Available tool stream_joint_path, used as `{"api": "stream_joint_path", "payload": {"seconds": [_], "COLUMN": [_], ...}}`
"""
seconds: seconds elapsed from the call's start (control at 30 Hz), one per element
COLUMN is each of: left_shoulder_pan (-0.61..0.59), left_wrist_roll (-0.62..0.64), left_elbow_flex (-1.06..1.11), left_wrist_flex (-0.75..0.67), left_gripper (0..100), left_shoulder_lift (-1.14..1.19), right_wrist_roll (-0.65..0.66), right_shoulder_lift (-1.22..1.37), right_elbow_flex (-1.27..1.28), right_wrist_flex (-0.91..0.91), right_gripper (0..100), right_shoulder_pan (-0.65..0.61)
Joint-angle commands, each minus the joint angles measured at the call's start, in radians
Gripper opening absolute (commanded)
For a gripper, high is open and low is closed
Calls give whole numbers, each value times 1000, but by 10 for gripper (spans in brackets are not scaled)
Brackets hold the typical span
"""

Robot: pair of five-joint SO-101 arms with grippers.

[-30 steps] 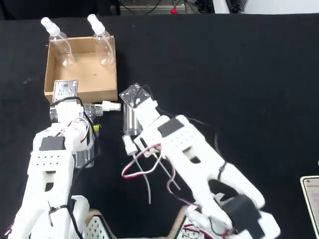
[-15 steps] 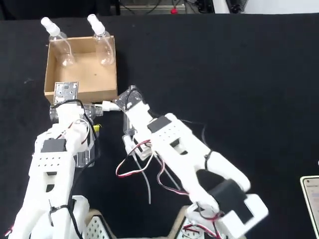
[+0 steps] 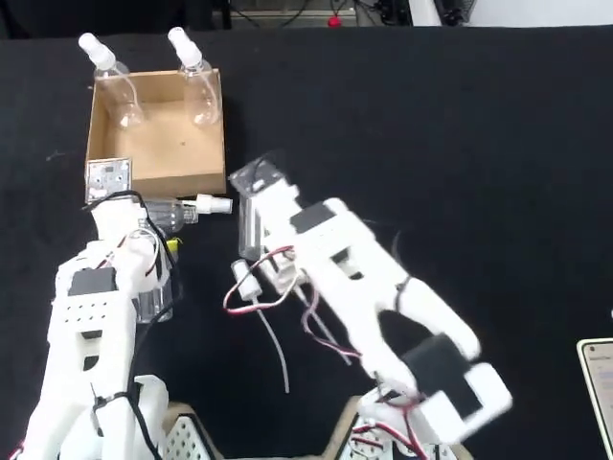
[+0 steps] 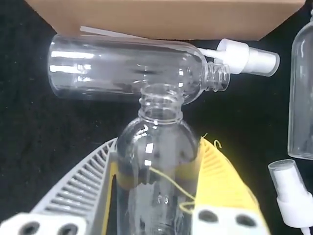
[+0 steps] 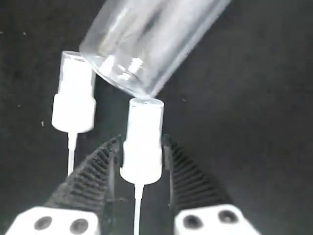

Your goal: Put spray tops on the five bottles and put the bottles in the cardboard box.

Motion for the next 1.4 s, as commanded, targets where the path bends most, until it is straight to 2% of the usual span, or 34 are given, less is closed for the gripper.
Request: {"api": "stream_joint_path", "payload": {"seconds": [0.0,0.2,0.33,0.53,0.67,0.87,1.37], "left_shoulder_pan": [24,96,101,101,125,240,599], "left_wrist_roll": [11,9,6,9,9,5,11], "left_elbow_flex": [-12,-12,-10,81,162,219,251], "left_wrist_flex": [-17,-12,-12,-21,-20,-12,-12], "left_gripper": [77,77,76,76,76,76,76], "left_shoulder_lift": [-26,-26,-37,-247,-419,-582,-829], "right_wrist_roll": [6,0,-6,-239,-299,-305,-305], "right_shoulder_lift": [-209,-512,-619,-671,-670,-680,-842], "right_elbow_flex": [-59,-120,-171,-229,-237,-254,-292], "right_wrist_flex": [78,106,64,-60,-173,-229,-232], "right_gripper": [11,11,11,11,11,11,11], "right_shoulder_pan": [66,172,175,173,141,110,141]}}
